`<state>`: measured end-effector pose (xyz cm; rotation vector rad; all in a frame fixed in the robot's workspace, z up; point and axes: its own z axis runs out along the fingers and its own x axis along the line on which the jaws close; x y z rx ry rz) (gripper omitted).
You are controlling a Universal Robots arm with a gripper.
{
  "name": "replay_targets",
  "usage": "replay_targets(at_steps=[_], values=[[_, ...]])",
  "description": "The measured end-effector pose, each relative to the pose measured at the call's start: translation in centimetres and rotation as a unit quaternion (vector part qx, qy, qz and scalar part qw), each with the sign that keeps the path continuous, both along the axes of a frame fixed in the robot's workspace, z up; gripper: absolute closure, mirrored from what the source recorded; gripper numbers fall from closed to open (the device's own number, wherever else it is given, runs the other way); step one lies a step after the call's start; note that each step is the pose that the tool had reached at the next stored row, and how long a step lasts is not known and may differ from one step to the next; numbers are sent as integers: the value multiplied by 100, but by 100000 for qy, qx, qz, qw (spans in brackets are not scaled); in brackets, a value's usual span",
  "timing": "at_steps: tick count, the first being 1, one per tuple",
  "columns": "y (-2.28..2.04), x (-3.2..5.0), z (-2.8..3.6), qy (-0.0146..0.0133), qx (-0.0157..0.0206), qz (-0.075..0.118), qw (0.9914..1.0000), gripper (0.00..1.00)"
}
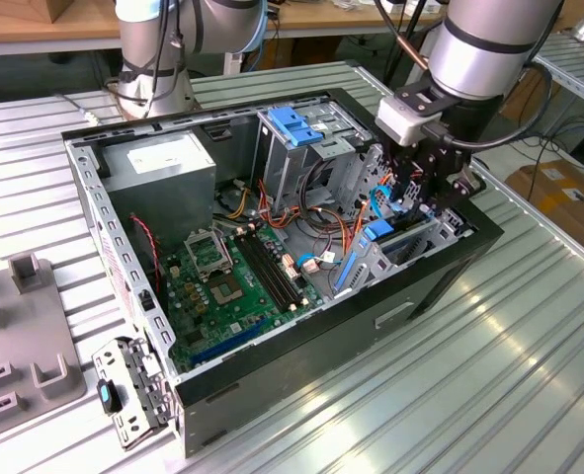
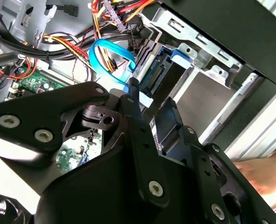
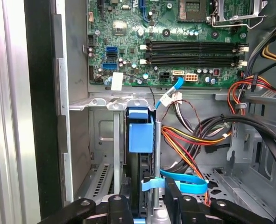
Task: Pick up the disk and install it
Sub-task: 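Insert the first disk wire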
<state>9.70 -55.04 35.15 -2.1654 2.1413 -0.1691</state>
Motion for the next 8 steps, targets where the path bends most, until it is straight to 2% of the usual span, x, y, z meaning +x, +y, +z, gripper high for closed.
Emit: replay_targets(at_steps=[4, 8], values=[[0, 0, 83, 0, -2, -2, 100000, 58], [0, 0, 94, -2, 38, -1, 100000, 58]])
